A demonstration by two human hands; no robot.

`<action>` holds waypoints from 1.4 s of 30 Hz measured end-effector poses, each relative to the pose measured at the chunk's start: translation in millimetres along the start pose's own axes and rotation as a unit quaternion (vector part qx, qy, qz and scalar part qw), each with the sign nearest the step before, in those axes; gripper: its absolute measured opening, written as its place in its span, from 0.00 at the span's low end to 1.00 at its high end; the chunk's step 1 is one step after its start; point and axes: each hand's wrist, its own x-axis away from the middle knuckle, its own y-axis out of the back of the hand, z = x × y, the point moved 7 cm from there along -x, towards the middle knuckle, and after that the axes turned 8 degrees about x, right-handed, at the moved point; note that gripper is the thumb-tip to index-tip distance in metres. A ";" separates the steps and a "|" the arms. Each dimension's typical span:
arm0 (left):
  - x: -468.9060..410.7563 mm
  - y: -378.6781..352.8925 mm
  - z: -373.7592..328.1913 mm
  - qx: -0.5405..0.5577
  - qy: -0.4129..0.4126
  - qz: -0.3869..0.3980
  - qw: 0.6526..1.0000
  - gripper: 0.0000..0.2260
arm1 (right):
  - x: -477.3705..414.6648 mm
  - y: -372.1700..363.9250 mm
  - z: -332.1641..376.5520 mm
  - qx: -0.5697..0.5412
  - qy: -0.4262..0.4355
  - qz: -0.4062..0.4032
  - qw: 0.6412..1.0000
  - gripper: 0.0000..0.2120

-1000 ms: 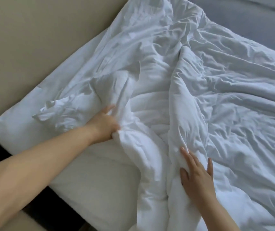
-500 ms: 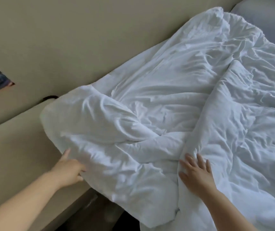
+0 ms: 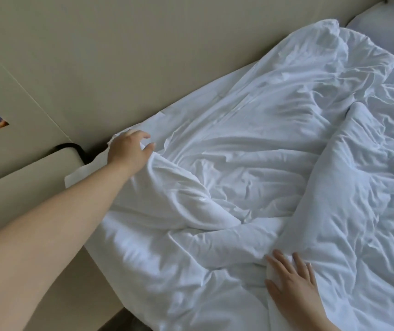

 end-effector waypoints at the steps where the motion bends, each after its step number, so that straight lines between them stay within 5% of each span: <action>1: -22.5 -13.7 1.0 0.011 0.026 0.024 0.999 0.20 | -7.2 0.6 -0.6 -0.033 -0.018 -0.010 0.999 0.26; 5: -86.1 -85.6 16.4 0.065 0.162 0.164 0.971 0.37 | -39.5 2.7 -6.2 -0.068 -0.128 -0.048 0.988 0.29; 9: -85.9 -155.8 34.7 -0.048 0.177 0.272 0.945 0.47 | -73.3 8.8 0.3 -0.049 -0.139 -0.066 0.987 0.32; 14: -95.7 -163.1 32.7 -0.196 0.111 0.200 0.953 0.35 | -99.9 -18.5 4.6 -0.010 -0.124 0.007 0.992 0.31; 19: -97.3 -166.8 30.1 -0.098 0.119 0.257 0.954 0.21 | -98.9 -17.7 7.2 -0.024 -0.131 0.035 0.990 0.32; 23: -116.8 -120.6 9.0 -0.024 0.067 0.174 0.982 0.14 | -92.8 2.6 6.3 -0.059 -0.124 -0.007 0.990 0.27; 26: -173.2 -37.9 -30.5 -0.026 -0.019 0.022 0.999 0.17 | -92.3 35.0 11.3 -0.077 -0.140 -0.058 0.985 0.28; 30: -244.3 55.9 -43.1 -0.119 -0.086 -0.123 0.982 0.15 | -115.7 52.6 47.5 -0.069 -0.075 -0.067 0.993 0.32; 34: -236.9 15.9 -9.4 -0.180 -0.129 -0.018 0.975 0.27 | -159.5 6.2 92.9 0.022 0.002 0.045 0.999 0.37; 39: -175.5 -52.0 73.9 -0.262 -0.013 0.164 0.951 0.29 | -197.2 -10.3 102.1 0.059 0.007 0.107 0.992 0.39; 42: -118.1 -56.5 123.3 -0.211 0.084 0.234 0.945 0.28 | -194.5 -13.6 101.3 0.035 0.000 0.167 0.985 0.40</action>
